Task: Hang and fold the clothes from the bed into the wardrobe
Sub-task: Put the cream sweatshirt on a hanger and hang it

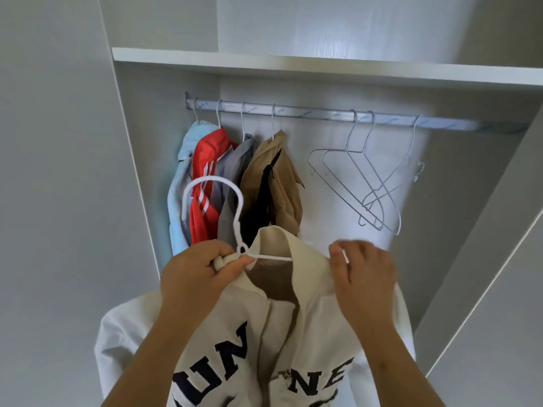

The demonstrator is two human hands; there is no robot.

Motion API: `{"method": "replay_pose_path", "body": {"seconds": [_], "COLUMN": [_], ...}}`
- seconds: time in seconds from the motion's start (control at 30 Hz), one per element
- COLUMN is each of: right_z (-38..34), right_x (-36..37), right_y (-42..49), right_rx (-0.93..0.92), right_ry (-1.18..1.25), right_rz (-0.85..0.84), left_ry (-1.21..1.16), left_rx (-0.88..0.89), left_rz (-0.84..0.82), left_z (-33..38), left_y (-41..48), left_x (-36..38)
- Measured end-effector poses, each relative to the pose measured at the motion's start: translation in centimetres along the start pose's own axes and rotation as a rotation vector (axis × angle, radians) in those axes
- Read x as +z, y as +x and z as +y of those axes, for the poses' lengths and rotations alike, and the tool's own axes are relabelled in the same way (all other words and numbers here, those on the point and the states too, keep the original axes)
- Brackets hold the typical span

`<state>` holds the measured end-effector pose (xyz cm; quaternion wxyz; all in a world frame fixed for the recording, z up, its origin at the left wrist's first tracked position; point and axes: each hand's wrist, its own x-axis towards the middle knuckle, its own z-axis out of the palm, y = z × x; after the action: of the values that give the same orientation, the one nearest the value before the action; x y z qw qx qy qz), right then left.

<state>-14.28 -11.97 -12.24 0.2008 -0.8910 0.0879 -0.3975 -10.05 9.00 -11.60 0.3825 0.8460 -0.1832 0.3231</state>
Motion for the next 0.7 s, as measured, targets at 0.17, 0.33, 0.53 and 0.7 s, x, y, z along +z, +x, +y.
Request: {"method": "replay_pose_path", "body": {"seconds": [0.17, 0.33, 0.53, 0.7], "right_z": [-1.1, -2.5, -0.8, 1.0], "right_x": [0.8, 1.5, 1.7, 1.9], "right_y": [-1.2, -1.8, -1.7, -2.0], "right_rx": [0.113, 0.103, 0.312, 0.477], "right_ry": [-0.158, -0.079, 0.009, 0.041], "right_rz": [-0.315, -0.375, -0.457, -0.405], "left_ry": [-0.027, -0.083, -0.120, -0.092], "left_rx": [0.086, 0.133, 0.157, -0.087], "left_rz": [-0.151, -0.247, -0.347, 0.013], "left_z": [1.0, 1.7, 0.5, -0.1], "left_y": [-0.4, -1.0, -1.3, -0.9], "left_x": [1.0, 2.1, 1.7, 0.4]}}
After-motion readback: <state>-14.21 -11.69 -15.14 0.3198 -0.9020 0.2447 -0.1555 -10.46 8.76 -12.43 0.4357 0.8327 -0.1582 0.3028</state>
